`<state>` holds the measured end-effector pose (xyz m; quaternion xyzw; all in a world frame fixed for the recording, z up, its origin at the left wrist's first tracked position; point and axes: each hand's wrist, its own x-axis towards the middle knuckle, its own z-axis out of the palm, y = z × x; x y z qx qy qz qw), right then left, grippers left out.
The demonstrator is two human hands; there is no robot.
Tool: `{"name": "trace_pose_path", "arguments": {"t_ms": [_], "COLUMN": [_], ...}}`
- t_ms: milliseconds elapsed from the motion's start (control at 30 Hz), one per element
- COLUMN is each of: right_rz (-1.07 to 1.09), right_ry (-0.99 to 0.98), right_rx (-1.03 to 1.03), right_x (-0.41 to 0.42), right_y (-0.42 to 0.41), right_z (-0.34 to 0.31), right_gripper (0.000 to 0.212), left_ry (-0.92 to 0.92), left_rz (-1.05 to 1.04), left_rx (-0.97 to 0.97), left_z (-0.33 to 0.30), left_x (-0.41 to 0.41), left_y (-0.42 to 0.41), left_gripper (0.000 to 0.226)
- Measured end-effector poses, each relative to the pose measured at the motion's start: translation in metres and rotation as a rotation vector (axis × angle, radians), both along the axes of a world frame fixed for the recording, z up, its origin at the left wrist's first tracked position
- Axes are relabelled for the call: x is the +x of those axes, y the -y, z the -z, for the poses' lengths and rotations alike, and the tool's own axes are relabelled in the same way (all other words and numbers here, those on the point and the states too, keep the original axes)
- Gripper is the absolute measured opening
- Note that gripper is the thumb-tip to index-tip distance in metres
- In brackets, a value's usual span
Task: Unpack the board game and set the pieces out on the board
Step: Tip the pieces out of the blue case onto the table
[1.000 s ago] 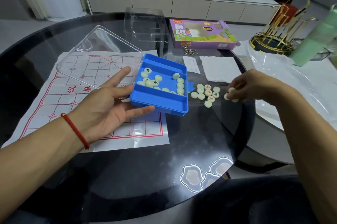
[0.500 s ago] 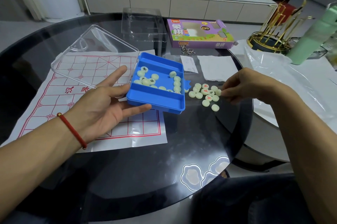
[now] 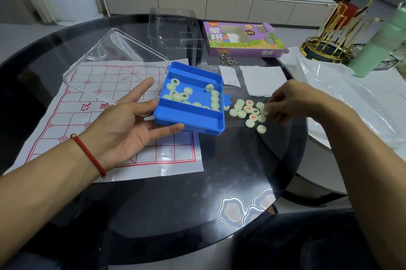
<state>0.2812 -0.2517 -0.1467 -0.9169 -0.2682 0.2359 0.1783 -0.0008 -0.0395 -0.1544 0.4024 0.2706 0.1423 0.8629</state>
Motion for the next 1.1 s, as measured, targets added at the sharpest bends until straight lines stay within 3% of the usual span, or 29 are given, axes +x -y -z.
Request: {"name": "trace_pose_path", "arguments": {"t_ms": [167, 233, 333, 467, 667, 800, 967, 1100], "right_rz": [0.006, -0.039, -0.183, -0.476, -0.505, -0.581, -0.558, -0.534], "right_ry": [0.063, 0.186, 0.454, 0.462, 0.638, 0.572, 0.440, 0.467], "right_rx": [-0.074, -0.096, 0.132, 0.413, 0.258, 0.301, 0.274, 0.260], "right_x": [0.000, -0.001, -0.014, -0.056, -0.068, -0.076, -0.078, -0.078], "right_y": [-0.001, -0.004, -0.018, -0.051, -0.077, -0.084, -0.089, -0.091], "right_z": [0.001, 0.001, -0.007, -0.018, -0.004, -0.003, -0.010, -0.012], "right_gripper": [0.016, 0.016, 0.013, 0.011, 0.014, 0.008, 0.015, 0.018], "left_ry": [0.001, 0.000, 0.004, 0.017, 0.038, 0.048, 0.040, 0.043], "left_rz": [-0.001, 0.003, 0.022, 0.044, 0.063, 0.067, 0.083, 0.102], "left_rx": [-0.001, 0.001, 0.004, -0.003, -0.004, 0.002, -0.004, -0.002], "left_z": [-0.001, 0.000, 0.001, 0.000, 0.000, -0.002, -0.001, -0.002], "left_x": [0.000, 0.001, 0.001, 0.001, -0.001, -0.002, -0.001, -0.002], "left_y": [0.000, 0.000, 0.002, 0.005, 0.007, 0.006, 0.007, 0.009], "left_gripper": [0.053, 0.054, 0.054, 0.055, 0.056, 0.056, 0.057, 0.056]}}
